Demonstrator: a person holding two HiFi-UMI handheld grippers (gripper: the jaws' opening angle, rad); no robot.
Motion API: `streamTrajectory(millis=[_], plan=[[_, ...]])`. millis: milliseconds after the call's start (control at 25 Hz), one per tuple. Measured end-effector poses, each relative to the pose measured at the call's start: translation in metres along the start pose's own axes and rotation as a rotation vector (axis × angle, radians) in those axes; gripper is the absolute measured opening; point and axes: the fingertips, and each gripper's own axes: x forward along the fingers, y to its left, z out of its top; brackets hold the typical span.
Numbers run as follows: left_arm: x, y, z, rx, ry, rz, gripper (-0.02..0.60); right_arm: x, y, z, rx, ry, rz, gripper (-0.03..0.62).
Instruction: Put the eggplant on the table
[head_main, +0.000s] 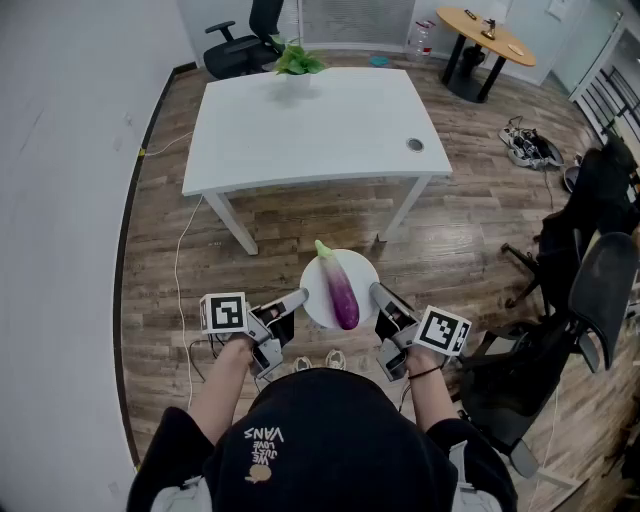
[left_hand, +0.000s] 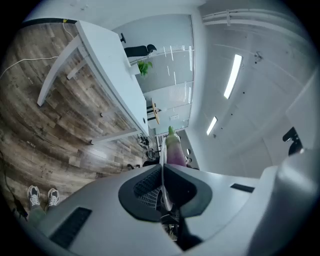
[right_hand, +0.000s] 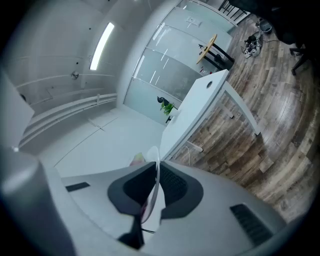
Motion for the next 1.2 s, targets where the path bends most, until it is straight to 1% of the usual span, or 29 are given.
streamTrajectory(millis=[120,320,400,440,520,560,720,800,880,920,1000,1080,1120,1160,1200], plan=[[0.002,-0.004,-0.001,-0.015,-0.003,-0.018,0.021,-0.002,-0.003,0.001,-0.004,0.002,-0.018,0.035],[0.001,0.002,0.000,0.014,-0.002,0.004,0.021,0.002,0.004,0.001,0.000,-0.004,0.037,0.035],[0.002,0.002,0.000,0.009,-0.003,0.002,0.021,0.002,0.000,0.001,0.000,0.001,0.014,0.035],[0.002,0.001,-0.001,-0.001,-0.004,-0.004,0.021,0.003,0.003,0.001,0.005,0.000,0.029,0.035],[0.005,-0.003,-0.002,-0.039,-0.008,-0.032,0.021,0.007,0.012,0.002,0.018,-0.009,0.092,0.035],[0.005,-0.003,-0.003,-0.046,-0.008,-0.037,0.021,0.007,0.012,0.003,0.018,-0.010,0.097,0.035],[0.005,0.005,-0.001,-0.018,-0.003,-0.011,0.021,0.009,0.011,0.005,0.040,-0.020,0.115,0.035],[0.008,0.004,-0.001,-0.033,-0.006,-0.022,0.021,0.010,0.008,0.007,0.042,-0.021,0.110,0.035],[0.013,0.000,0.000,-0.059,-0.012,-0.041,0.021,0.012,0.010,0.010,0.048,-0.020,0.127,0.035],[0.014,0.000,0.002,-0.057,-0.013,-0.039,0.021,0.013,0.010,0.012,0.054,-0.018,0.133,0.035],[0.017,0.001,0.004,-0.054,-0.018,-0.030,0.021,0.014,0.005,0.016,0.056,-0.011,0.112,0.035],[0.021,0.005,0.006,-0.043,-0.023,-0.017,0.021,0.010,-0.010,0.020,0.027,0.005,0.048,0.035],[0.024,0.006,0.006,-0.037,-0.026,-0.011,0.021,0.009,-0.015,0.023,0.016,0.011,0.034,0.035],[0.027,0.007,0.006,-0.036,-0.031,-0.008,0.021,0.010,-0.015,0.025,0.018,0.014,0.052,0.035],[0.029,0.009,0.006,-0.034,-0.035,-0.004,0.021,0.013,-0.011,0.027,0.029,0.014,0.089,0.035]])
